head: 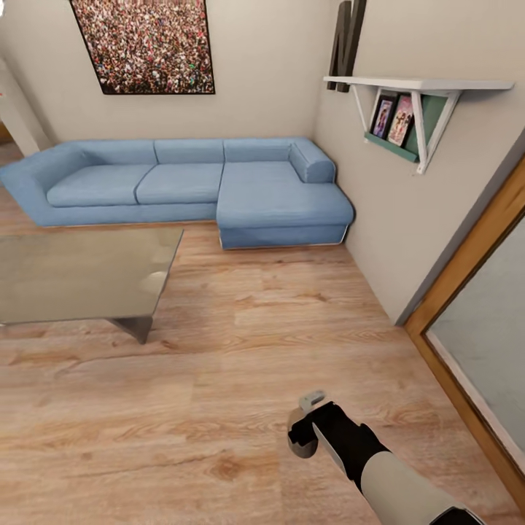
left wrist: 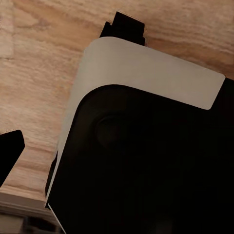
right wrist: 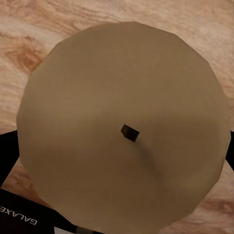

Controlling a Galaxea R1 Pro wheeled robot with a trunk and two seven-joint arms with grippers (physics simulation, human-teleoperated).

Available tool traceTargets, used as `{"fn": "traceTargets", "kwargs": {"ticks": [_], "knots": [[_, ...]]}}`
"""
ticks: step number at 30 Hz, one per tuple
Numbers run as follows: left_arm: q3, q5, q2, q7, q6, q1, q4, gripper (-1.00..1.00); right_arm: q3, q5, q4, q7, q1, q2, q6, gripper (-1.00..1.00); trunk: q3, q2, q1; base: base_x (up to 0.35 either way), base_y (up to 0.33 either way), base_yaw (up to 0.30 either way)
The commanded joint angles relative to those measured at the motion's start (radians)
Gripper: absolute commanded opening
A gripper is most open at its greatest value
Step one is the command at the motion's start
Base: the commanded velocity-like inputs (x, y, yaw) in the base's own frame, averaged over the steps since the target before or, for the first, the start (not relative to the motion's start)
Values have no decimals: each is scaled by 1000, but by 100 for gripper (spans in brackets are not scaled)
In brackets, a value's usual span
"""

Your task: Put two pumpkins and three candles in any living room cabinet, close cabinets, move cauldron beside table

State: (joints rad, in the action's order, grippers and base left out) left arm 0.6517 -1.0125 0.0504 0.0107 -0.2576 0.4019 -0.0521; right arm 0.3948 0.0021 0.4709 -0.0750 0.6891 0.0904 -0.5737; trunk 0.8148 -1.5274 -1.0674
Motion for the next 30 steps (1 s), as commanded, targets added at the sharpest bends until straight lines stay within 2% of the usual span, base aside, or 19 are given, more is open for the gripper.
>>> {"fn": "traceTargets", "kwargs": {"ticks": [1,30], "knots": [[0,0,0,0,0,0,0,100,0,-1,0,0,0,0,0,-100,0,0,0,0,0,289],[0,0,-1,0,0,0,0,100,0,-1,0,0,0,0,1,-100,0,0,0,0,0,289]]}}
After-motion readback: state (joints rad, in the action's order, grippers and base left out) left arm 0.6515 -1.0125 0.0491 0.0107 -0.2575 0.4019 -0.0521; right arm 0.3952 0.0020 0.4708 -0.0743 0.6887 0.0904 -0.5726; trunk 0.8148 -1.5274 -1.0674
